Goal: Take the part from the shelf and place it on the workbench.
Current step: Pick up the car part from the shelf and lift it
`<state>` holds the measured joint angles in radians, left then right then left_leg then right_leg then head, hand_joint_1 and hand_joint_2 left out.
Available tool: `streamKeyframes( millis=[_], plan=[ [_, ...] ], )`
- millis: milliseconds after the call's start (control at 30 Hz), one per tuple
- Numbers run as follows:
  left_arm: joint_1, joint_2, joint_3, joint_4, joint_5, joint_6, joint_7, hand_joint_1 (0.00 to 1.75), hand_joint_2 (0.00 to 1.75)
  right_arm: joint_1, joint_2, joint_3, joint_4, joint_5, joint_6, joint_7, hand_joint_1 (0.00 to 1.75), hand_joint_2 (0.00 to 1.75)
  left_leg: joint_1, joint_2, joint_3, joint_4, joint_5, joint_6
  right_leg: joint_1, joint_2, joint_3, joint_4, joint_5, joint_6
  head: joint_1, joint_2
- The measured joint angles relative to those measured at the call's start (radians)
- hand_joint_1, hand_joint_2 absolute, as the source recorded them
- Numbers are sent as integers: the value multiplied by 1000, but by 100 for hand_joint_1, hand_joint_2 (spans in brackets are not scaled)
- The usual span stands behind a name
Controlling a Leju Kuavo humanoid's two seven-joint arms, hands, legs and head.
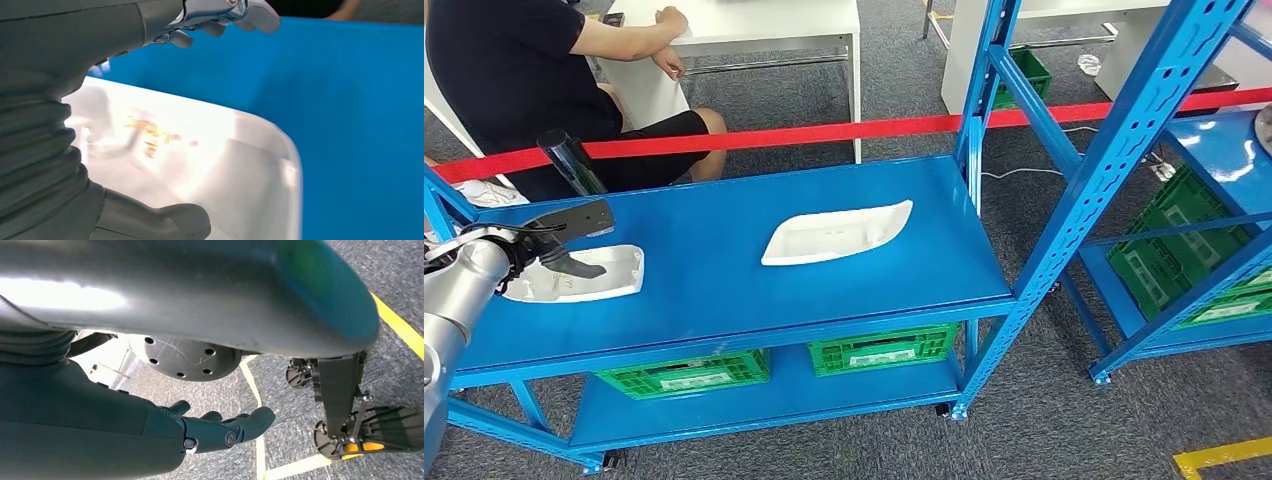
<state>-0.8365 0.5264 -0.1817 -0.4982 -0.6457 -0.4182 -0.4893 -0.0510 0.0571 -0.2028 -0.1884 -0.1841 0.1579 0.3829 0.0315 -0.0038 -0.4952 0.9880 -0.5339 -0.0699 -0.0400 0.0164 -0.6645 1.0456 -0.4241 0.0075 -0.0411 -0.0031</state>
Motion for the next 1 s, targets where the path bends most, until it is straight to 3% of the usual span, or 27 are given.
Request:
streamKeyframes(
  millis=[167,300,433,733,1000],
  plan=[
    [134,-1,57,-157,171,-19,-61,0,175,1,0,-1,0,0,0,0,0,0,0,2,1,0,-2,2,0,1,0,-1,0,0,0,0],
    [280,-23,156,-331,310,-10,-67,0,175,2,-1,-1,0,8,0,0,0,0,-1,4,2,0,-3,4,0,3,0,-1,-1,1,0,0],
    [369,-43,235,-442,362,-8,-60,0,175,2,-1,-1,0,15,0,0,0,0,-1,4,1,0,-3,5,0,3,1,-2,-1,1,0,0],
    [411,-50,313,-491,341,-38,-75,0,175,1,-3,-1,0,22,0,0,0,0,-1,3,1,1,-3,5,0,1,2,-2,-1,2,0,0],
    [411,-42,324,-467,226,-2,-81,0,175,1,-4,-1,0,23,0,0,0,0,-1,2,1,1,-3,5,0,1,2,-2,-1,2,0,0]
  ],
)
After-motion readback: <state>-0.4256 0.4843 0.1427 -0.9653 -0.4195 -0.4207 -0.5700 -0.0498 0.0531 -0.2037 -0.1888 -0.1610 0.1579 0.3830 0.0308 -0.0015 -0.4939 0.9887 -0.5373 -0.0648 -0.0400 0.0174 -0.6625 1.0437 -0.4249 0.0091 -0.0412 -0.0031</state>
